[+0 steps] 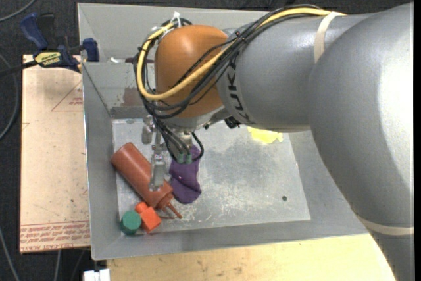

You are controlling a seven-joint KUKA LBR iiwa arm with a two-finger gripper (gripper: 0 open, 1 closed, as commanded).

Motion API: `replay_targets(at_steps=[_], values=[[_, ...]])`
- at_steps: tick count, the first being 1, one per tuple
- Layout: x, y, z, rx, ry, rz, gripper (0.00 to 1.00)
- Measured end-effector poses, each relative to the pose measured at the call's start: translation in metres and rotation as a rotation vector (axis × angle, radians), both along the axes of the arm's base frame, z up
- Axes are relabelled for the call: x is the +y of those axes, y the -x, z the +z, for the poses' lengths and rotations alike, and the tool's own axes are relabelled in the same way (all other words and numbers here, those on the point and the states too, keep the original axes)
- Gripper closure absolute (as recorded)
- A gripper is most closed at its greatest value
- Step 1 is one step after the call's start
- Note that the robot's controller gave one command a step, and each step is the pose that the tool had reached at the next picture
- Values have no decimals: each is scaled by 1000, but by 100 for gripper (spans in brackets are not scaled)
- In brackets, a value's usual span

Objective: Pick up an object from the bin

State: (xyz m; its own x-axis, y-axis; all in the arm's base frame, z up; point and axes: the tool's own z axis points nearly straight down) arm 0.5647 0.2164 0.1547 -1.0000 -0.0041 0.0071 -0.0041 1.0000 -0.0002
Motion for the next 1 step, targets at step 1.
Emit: replay_targets(at_steps=[1], values=[[-1,-2,5,-7,-2,-3,0]])
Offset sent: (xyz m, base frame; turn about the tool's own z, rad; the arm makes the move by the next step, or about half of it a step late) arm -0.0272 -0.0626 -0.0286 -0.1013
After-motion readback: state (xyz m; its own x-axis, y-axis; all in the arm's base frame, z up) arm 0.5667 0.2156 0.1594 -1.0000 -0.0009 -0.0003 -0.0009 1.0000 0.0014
